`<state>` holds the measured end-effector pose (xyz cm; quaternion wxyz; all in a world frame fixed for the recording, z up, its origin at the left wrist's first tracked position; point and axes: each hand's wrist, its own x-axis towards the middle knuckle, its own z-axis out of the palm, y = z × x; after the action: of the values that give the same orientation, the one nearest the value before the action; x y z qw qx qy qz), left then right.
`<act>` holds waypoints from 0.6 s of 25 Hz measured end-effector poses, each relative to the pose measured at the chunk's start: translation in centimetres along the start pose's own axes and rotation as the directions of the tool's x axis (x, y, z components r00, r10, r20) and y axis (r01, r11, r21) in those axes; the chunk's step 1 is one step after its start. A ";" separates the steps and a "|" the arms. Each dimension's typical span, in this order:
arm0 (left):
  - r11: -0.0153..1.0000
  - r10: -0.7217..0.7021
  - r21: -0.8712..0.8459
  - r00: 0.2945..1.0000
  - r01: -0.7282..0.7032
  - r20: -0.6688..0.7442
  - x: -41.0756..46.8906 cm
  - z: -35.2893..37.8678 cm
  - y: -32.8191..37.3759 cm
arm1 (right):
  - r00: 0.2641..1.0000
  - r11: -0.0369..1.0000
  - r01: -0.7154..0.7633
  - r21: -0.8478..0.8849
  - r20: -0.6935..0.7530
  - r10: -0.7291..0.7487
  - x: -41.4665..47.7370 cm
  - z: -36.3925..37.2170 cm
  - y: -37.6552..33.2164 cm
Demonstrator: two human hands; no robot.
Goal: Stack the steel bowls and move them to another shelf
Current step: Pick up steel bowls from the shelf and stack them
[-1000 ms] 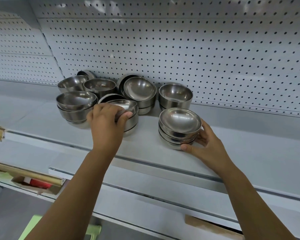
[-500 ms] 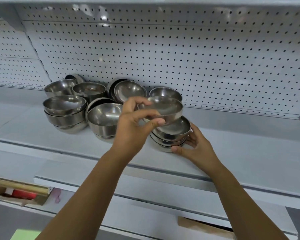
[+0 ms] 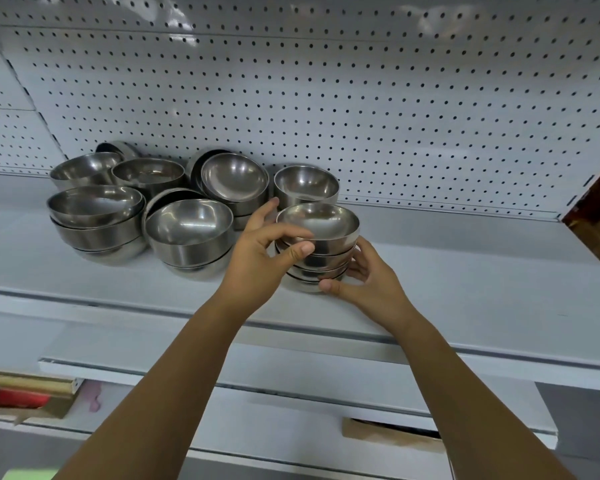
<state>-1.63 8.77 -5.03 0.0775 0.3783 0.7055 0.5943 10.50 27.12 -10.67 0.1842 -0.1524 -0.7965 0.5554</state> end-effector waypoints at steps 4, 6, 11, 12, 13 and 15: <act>1.000 0.027 0.004 0.999 -0.027 -0.027 -0.4 0.2 -1.0 | 1.000 1.000 -0.001 -0.013 0.002 0.001 0.0 0.0 0.0; 1.000 0.025 0.018 0.999 -0.024 -0.040 -0.9 0.5 -1.5 | 1.000 1.000 -0.002 -0.014 -0.002 0.002 0.0 0.0 0.0; 0.996 0.063 0.064 0.996 -0.059 -0.067 -0.5 -0.8 -0.3 | 1.000 1.000 0.006 -0.003 -0.013 -0.006 -0.1 0.1 0.1; 0.993 0.074 0.103 0.993 -0.064 -0.097 0.1 -1.5 0.3 | 1.000 1.000 0.005 -0.002 -0.016 -0.005 -0.1 0.1 0.0; 0.985 0.074 0.168 0.988 -0.051 -0.137 1.0 -2.3 0.9 | 1.000 1.000 0.003 -0.004 -0.019 -0.003 -0.2 0.2 -0.1; 0.950 0.045 0.311 0.979 0.020 -0.200 3.5 -4.0 2.2 | 0.999 1.000 0.008 -0.004 -0.035 -0.009 -0.3 0.2 -0.1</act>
<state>-5.37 7.80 -0.77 -0.0601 0.3270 0.7921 0.5119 10.66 26.72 -10.65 0.2000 -0.1590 -0.7949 0.5503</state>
